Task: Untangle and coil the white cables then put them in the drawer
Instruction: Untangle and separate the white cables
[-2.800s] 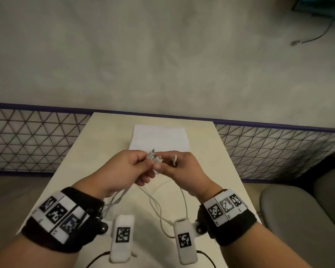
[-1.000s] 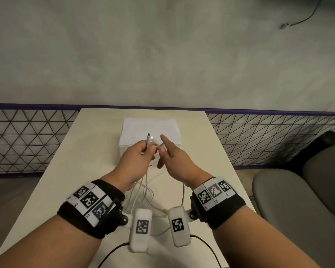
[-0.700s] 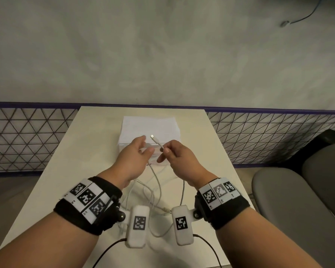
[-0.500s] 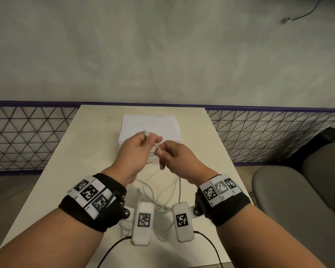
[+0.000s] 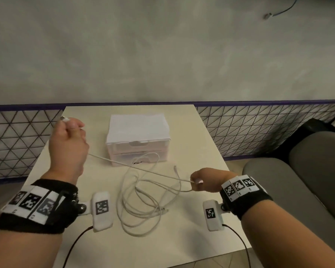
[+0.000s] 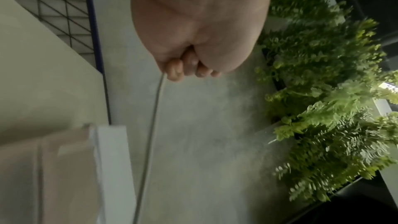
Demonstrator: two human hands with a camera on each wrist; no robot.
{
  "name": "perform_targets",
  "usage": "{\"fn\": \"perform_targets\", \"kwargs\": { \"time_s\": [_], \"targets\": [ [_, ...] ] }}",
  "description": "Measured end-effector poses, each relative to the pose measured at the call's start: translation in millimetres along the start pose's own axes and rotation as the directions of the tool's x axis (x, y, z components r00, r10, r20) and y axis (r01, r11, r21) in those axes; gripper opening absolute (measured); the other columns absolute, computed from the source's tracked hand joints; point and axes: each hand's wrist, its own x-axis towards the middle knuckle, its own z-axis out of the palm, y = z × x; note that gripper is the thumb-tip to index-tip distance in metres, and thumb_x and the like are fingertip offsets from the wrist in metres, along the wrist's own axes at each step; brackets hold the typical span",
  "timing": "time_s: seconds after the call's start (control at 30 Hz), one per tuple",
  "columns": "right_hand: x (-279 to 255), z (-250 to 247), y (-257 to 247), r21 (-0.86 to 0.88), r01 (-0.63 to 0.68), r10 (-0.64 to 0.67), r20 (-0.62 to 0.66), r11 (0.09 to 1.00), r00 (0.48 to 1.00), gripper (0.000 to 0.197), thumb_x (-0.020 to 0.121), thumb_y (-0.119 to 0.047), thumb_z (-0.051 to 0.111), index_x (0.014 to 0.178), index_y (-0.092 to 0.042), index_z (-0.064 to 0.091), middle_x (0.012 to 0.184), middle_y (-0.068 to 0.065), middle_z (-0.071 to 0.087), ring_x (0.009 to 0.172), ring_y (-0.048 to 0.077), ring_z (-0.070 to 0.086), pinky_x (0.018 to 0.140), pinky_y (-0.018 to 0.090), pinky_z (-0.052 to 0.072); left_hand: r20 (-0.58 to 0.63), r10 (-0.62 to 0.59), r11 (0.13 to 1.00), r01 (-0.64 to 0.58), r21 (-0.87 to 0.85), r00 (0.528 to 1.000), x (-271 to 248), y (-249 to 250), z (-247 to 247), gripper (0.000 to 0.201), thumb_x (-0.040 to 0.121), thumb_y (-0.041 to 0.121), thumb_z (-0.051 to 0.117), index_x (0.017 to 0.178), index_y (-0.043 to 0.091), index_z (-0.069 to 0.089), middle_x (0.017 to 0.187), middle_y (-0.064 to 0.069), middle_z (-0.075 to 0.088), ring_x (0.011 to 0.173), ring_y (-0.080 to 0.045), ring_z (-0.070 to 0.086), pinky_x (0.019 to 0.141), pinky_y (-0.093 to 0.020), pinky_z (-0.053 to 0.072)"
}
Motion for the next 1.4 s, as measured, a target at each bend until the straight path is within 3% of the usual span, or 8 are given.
{"fn": "perform_targets", "kwargs": {
  "time_s": [0.2,0.37,0.43,0.53,0.7,0.9,1.07,1.4],
  "targets": [
    [2.6,-9.0,0.9,0.310,0.048,0.052,-0.307,0.950,0.950,0.024,0.092,-0.006,0.048,0.091,-0.023,0.064,0.090,-0.001,0.064,0.064,0.009,0.064,0.060,0.021,0.047,0.323,0.076,0.852,-0.230,0.471,0.943,-7.2,-1.3,1.0,0.023,0.099,0.030,0.037,0.095,0.024,0.058,0.080,-0.005,0.058,0.067,-0.018,0.052,0.056,-0.028,0.039],
    [-0.1,-29.2,-50.7,0.473,0.294,-0.082,-0.418,0.831,0.905,0.026,0.095,-0.011,0.047,0.098,-0.032,0.063,0.086,-0.002,0.063,0.059,0.011,0.070,0.048,0.024,0.052,0.818,-0.103,0.780,-0.465,0.420,0.566,-49.8,-19.8,47.3,0.026,0.088,0.051,0.044,0.077,0.037,0.063,0.114,0.012,0.058,0.099,-0.005,0.056,0.085,-0.028,0.043],
    [-0.8,-36.1,-65.6,0.459,0.341,-0.126,-0.437,0.820,0.891,0.021,0.095,-0.014,0.049,0.101,-0.029,0.062,0.083,0.000,0.064,0.061,0.013,0.070,0.049,0.024,0.053,0.837,-0.203,0.776,-0.438,0.454,0.508,-58.1,-25.5,61.4,0.023,0.091,0.044,0.047,0.081,0.038,0.066,0.142,0.010,0.037,0.116,-0.009,0.051,0.096,-0.030,0.042],
    [-1.6,-44.0,-78.7,0.417,0.382,-0.157,-0.481,0.825,0.863,0.016,0.094,-0.013,0.050,0.100,-0.021,0.063,0.076,0.002,0.062,0.062,0.017,0.069,0.049,0.026,0.054,0.808,-0.105,0.753,-0.485,0.445,0.580,-58.0,-25.7,71.6,0.022,0.093,0.039,0.048,0.089,0.031,0.068,0.157,0.010,0.012,0.118,-0.011,0.052,0.095,-0.031,0.042],
    [2.7,-48.3,-85.4,0.309,0.376,-0.173,-0.525,0.874,0.833,0.007,0.091,-0.017,0.056,0.094,-0.015,0.061,0.085,0.000,0.064,0.062,0.019,0.068,0.046,0.020,0.050,0.697,0.183,0.694,-0.593,0.408,0.693,-48.2,-8.5,72.5,0.021,0.096,0.025,0.045,0.093,0.016,0.064,0.102,0.008,0.049,0.084,-0.012,0.056,0.073,-0.024,0.044],
    [15.5,-37.2,-71.1,0.332,0.232,-0.086,-0.399,0.914,0.913,0.008,0.093,-0.014,0.051,0.091,-0.012,0.058,0.086,0.007,0.068,0.063,0.015,0.069,0.058,0.026,0.059,0.243,0.451,0.679,-0.507,0.532,0.859,-24.5,20.2,47.9,0.024,0.098,0.016,0.043,0.095,0.005,0.064,0.106,-0.014,0.054,0.088,-0.018,0.050,0.073,-0.020,0.032],
    [24.9,-28.6,-58.0,0.338,0.186,-0.046,-0.384,0.923,0.922,0.006,0.094,-0.017,0.049,0.091,-0.014,0.053,0.090,0.011,0.068,0.075,0.022,0.072,0.070,0.041,0.060,0.061,0.474,0.700,-0.418,0.579,0.879,-5.7,21.3,28.2,0.030,0.099,0.017,0.039,0.098,0.001,0.065,0.114,-0.023,0.053,0.098,-0.033,0.053,0.073,-0.017,0.029],
    [15.3,-52.3,-72.5,0.493,0.382,-0.003,-0.610,0.782,0.793,0.001,0.091,-0.011,0.056,0.091,-0.010,0.055,0.085,0.010,0.070,0.063,0.002,0.069,0.062,0.014,0.055,-0.044,0.452,0.710,-0.329,0.622,0.891,-1.9,27.3,7.5,0.034,0.100,0.021,0.036,0.107,0.003,0.064,0.121,-0.024,0.051,0.105,-0.031,0.049,0.080,-0.023,0.034]
  ]
}}
